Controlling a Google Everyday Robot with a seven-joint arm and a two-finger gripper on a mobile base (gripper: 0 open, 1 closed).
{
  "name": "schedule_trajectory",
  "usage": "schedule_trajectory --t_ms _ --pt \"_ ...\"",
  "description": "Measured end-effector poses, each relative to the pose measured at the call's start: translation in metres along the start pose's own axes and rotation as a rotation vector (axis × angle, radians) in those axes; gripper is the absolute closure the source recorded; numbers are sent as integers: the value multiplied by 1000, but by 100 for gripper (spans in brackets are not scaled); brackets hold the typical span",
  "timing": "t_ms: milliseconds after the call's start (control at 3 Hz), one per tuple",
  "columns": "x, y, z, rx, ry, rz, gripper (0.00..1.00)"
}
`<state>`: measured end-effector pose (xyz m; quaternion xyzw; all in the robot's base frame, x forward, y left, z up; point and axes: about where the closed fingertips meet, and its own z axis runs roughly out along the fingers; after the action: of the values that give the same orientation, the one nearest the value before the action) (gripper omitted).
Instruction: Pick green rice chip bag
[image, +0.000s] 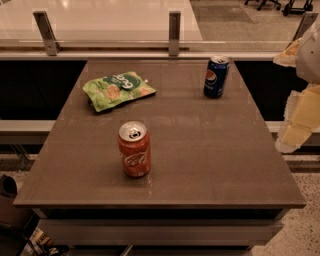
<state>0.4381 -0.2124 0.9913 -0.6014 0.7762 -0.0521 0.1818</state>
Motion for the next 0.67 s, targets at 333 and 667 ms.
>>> schedule_trajectory --t_ms 333,667 --pt "0 0 0 0 0 0 0" --pt "-14 -4 2 19 -29 -41 0"
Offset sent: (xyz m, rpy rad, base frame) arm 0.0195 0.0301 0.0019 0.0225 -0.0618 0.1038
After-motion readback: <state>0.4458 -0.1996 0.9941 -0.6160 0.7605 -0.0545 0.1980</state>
